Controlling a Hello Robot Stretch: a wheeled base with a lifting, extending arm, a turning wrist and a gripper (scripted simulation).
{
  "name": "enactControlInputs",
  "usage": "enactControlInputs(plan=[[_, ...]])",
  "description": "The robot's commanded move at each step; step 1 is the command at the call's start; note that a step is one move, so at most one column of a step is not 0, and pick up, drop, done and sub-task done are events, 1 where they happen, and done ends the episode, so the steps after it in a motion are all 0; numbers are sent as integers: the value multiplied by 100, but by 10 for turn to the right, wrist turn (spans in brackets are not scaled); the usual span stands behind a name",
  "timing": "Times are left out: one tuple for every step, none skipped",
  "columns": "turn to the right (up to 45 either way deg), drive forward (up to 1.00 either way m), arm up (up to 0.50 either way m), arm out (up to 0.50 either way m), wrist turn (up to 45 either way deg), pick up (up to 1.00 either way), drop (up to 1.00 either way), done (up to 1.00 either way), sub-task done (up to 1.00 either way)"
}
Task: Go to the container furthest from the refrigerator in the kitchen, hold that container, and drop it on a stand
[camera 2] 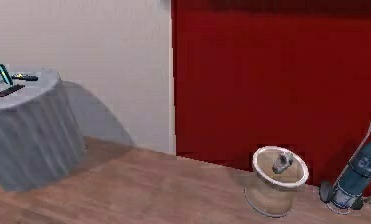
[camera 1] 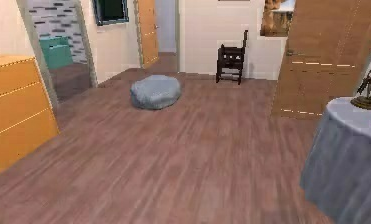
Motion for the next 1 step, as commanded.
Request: enactControlInputs(plan=[[-300,0,0,0,0,0,0,0,0]])
